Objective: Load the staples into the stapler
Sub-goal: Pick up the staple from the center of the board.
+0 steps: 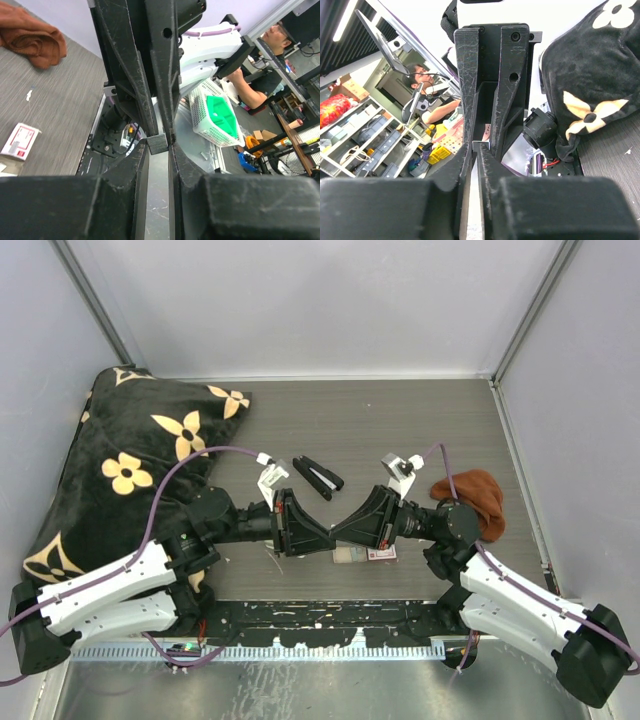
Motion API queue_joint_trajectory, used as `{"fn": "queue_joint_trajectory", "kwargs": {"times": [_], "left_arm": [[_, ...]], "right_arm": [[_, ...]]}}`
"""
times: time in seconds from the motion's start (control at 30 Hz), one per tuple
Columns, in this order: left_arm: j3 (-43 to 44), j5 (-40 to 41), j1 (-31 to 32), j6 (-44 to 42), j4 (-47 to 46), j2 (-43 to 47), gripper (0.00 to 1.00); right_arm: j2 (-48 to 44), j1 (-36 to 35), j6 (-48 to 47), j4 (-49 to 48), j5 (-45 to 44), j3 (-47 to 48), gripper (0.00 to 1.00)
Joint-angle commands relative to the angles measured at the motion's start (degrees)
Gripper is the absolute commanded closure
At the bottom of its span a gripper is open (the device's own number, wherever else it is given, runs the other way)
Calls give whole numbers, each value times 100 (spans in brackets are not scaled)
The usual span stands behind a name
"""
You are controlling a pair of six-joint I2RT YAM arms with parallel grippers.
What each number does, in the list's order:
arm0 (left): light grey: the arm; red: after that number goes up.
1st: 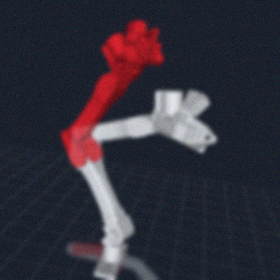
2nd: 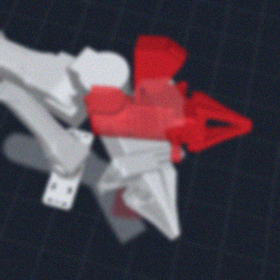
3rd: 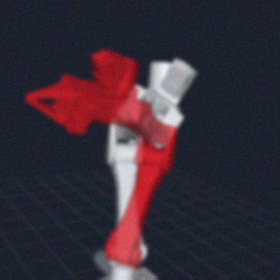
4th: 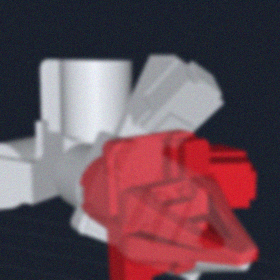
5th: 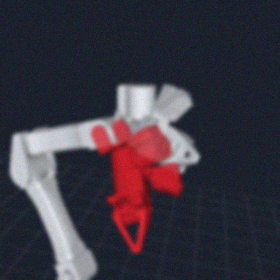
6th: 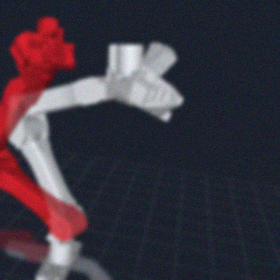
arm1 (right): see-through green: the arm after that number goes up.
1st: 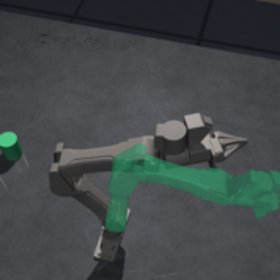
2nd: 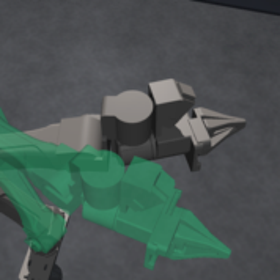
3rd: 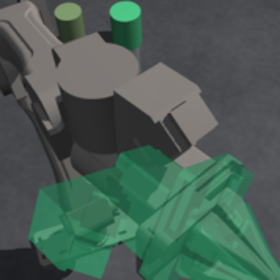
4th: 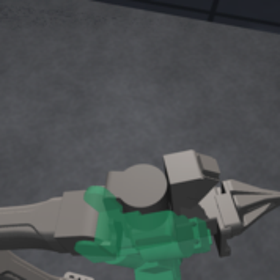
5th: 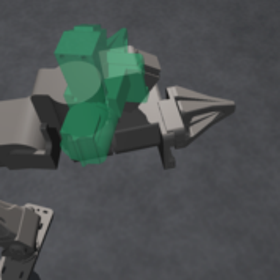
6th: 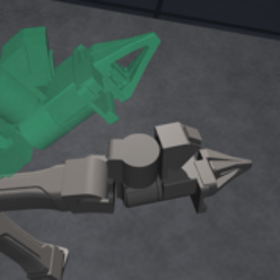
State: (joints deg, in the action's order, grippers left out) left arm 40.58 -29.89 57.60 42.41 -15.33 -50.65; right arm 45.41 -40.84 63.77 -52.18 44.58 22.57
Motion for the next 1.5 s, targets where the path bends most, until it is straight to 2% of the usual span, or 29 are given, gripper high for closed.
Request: {"fn": "queue_joint_trajectory", "kwargs": {"times": [0.0,0.07,0.17,0.37,0.43,0.53,0.7,0.8,0.93,1.2,1.33,1.47], "left_arm": [[77,164,-16,-119,-116,151,92],[23,313,-28,-161,45,261,94],[-97,470,-92,-163,197,449,94],[-175,585,-228,-195,591,698,94],[-99,556,-272,-312,984,743,94],[194,596,-295,-798,2018,757,94],[1003,731,-300,-2311,4162,309,94],[1435,521,-279,-3026,4899,-177,95],[1798,108,29,-3693,5171,-801,96],[2268,-551,673,-4266,5174,-1475,98],[2471,-345,996,-4593,5371,-1628,99],[2671,-79,1267,-4844,5520,-1734,99]], "right_arm": [[-53,15,-326,504,50,64,76],[-154,14,-540,918,-8,119,67],[-294,22,-772,1349,-90,150,59],[-359,92,-972,1653,-168,118,55],[-369,153,-994,1718,-152,112,54],[-507,293,-1248,2229,-261,208,54],[-571,432,-2137,4348,-743,833,46],[-648,428,-2618,5225,-859,1081,42],[-940,428,-3346,5901,-452,1320,40],[-1678,429,-4301,5941,253,1155,45],[-2177,429,-4068,4922,538,697,43],[-2333,428,-4390,5058,614,725,41]]}}
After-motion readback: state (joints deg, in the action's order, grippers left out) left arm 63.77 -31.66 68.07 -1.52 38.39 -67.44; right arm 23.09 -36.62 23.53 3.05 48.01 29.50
